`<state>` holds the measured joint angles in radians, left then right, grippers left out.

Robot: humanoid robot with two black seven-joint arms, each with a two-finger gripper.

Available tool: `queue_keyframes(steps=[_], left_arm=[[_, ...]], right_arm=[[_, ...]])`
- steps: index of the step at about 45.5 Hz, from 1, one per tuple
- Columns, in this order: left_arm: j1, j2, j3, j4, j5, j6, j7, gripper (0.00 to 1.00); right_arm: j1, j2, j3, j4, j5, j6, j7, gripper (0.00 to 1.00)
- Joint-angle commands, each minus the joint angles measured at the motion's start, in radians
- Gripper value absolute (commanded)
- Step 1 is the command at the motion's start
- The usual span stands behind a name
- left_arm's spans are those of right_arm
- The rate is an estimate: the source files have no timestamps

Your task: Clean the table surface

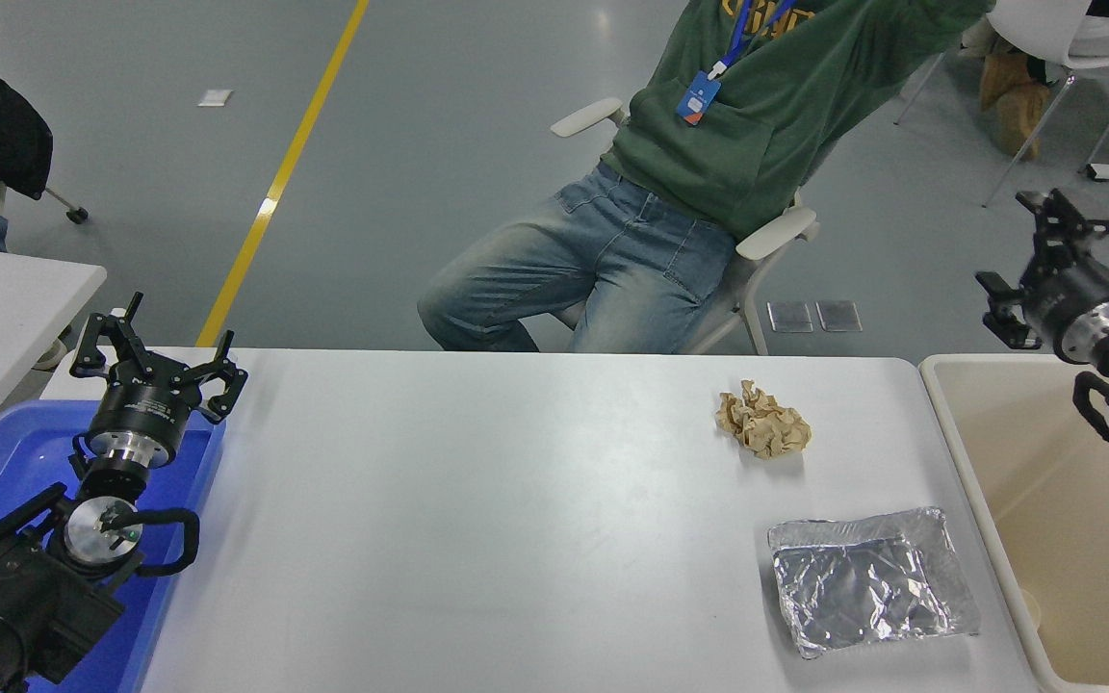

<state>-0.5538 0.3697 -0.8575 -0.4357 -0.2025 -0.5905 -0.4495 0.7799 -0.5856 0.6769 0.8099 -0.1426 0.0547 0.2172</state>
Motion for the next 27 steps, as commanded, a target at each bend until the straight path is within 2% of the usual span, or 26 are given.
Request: queue_keyframes(steps=[1, 14, 27], left_arm=[[0.000, 0.000, 0.000, 0.000, 0.000, 0.000, 0.000, 1.00], [0.000, 0.000, 0.000, 0.000, 0.000, 0.000, 0.000, 1.00], [0.000, 0.000, 0.000, 0.000, 0.000, 0.000, 0.000, 1.00]], right_arm=[[-0.021, 0.036, 0.029, 0.060, 0.086, 0.059, -0.027, 1.00], [-0.054, 0.144, 0.041, 0.034, 0.118, 0.188, -0.025, 1.00], [-0.047, 0.246, 0.012, -0.110, 0.063, 0.191, -0.016, 1.00]])
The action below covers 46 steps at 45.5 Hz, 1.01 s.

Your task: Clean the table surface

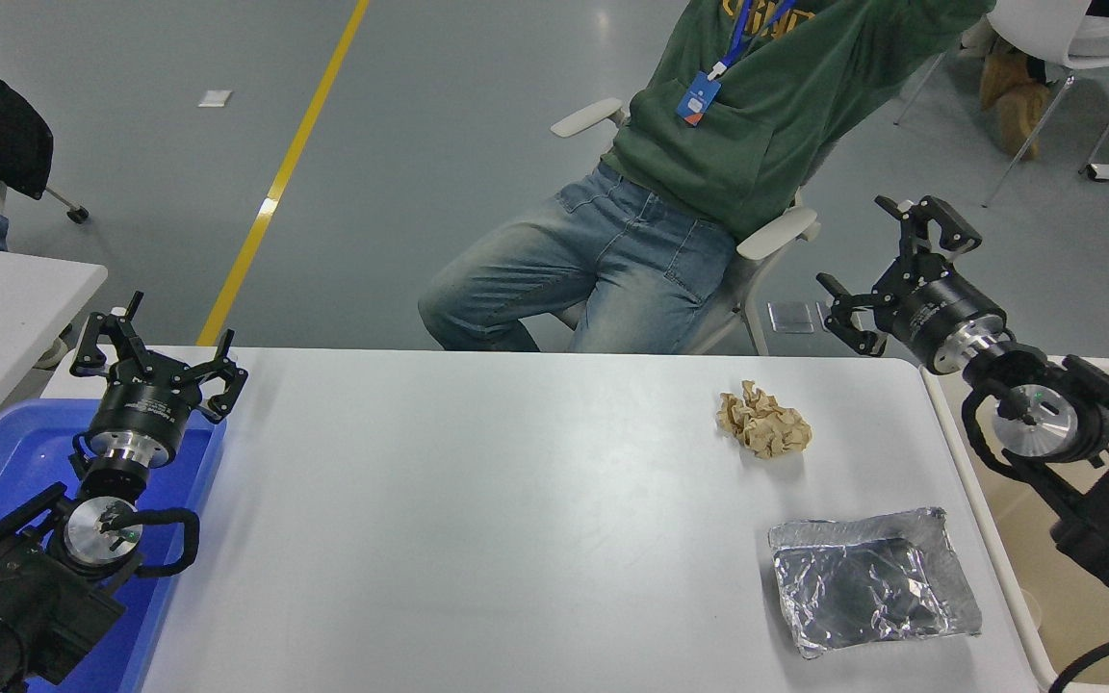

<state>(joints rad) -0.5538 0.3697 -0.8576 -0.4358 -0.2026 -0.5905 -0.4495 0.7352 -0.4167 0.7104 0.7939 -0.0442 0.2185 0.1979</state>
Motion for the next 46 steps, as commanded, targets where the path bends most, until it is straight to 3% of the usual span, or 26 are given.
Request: queue_keyframes(steps=[1, 7, 15, 46], left_arm=[[0.000, 0.000, 0.000, -0.001, 0.000, 0.000, 0.000, 1.00], [0.000, 0.000, 0.000, 0.000, 0.000, 0.000, 0.000, 1.00], [0.000, 0.000, 0.000, 0.000, 0.000, 0.000, 0.000, 1.00], [0.000, 0.000, 0.000, 0.000, 0.000, 0.000, 0.000, 1.00]], right_arm=[[-0.002, 0.084, -0.023, -0.100, -0.045, 0.027, 0.003, 1.00], [-0.020, 0.090, -0.022, -0.124, -0.063, 0.038, 0.034, 1.00], [-0.065, 0.095, -0.028, -0.121, -0.066, 0.039, 0.218, 1.00], [-0.129, 0.121, -0.035, -0.084, -0.167, -0.090, 0.230, 1.00]])
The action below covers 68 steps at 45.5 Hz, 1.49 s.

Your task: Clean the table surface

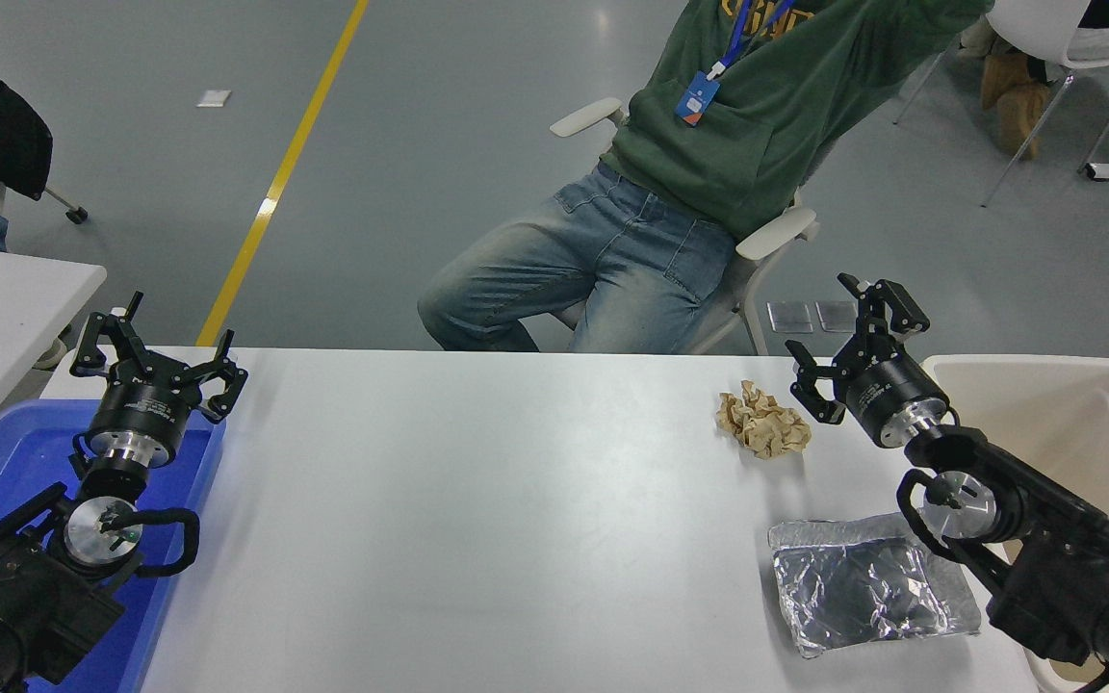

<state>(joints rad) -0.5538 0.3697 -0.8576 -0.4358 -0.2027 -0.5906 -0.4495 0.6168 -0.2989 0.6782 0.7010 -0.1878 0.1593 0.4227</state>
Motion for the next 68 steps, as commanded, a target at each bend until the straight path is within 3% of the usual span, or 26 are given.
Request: queue_keyframes(steps=[1, 56, 68], left_arm=[[0.000, 0.000, 0.000, 0.000, 0.000, 0.000, 0.000, 1.00], [0.000, 0.000, 0.000, -0.001, 0.000, 0.000, 0.000, 1.00], [0.000, 0.000, 0.000, 0.000, 0.000, 0.000, 0.000, 1.00]], right_arm=[[-0.011, 0.003, -0.002, 0.009, -0.031, -0.029, 0.005, 1.00], [0.055, -0.019, -0.042, 0.014, -0.021, 0.008, -0.002, 1.00], [0.040, -0.095, -0.048, 0.152, -0.036, -0.032, -0.085, 1.00]])
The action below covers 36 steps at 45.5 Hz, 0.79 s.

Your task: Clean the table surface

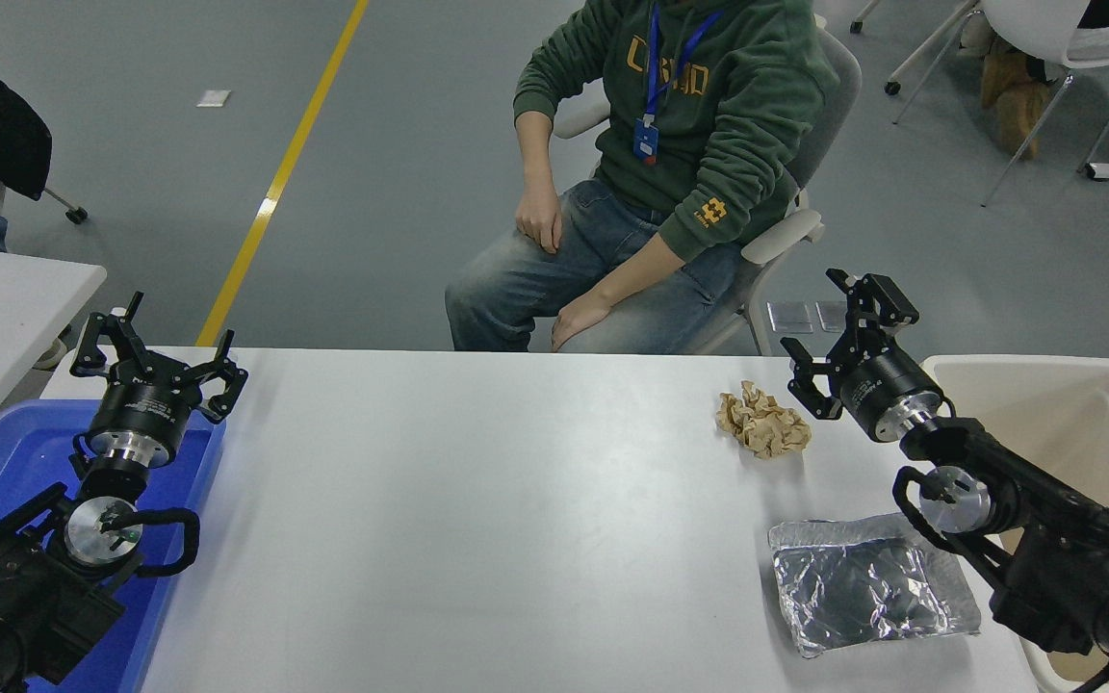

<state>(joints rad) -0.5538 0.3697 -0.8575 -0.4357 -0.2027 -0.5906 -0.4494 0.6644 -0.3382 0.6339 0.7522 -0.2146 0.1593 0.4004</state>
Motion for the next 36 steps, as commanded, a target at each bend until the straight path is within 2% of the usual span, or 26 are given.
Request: queue_keyframes(steps=[1, 18, 30, 36], left_arm=[[0.000, 0.000, 0.000, 0.000, 0.000, 0.000, 0.000, 1.00], [0.000, 0.000, 0.000, 0.000, 0.000, 0.000, 0.000, 1.00], [0.000, 0.000, 0.000, 0.000, 0.000, 0.000, 0.000, 1.00], [0.000, 0.000, 0.000, 0.000, 0.000, 0.000, 0.000, 1.00]], right_arm=[[-0.008, -0.067, -0.006, 0.111, -0.009, -0.032, -0.077, 1.00], [-0.003, -0.415, -0.164, 0.433, -0.049, -0.021, -0.336, 1.00], [-0.019, -0.538, -0.168, 0.588, -0.074, -0.004, -0.497, 1.00], [-0.045, -0.576, -0.181, 0.636, -0.074, -0.004, -0.522, 1.00]])
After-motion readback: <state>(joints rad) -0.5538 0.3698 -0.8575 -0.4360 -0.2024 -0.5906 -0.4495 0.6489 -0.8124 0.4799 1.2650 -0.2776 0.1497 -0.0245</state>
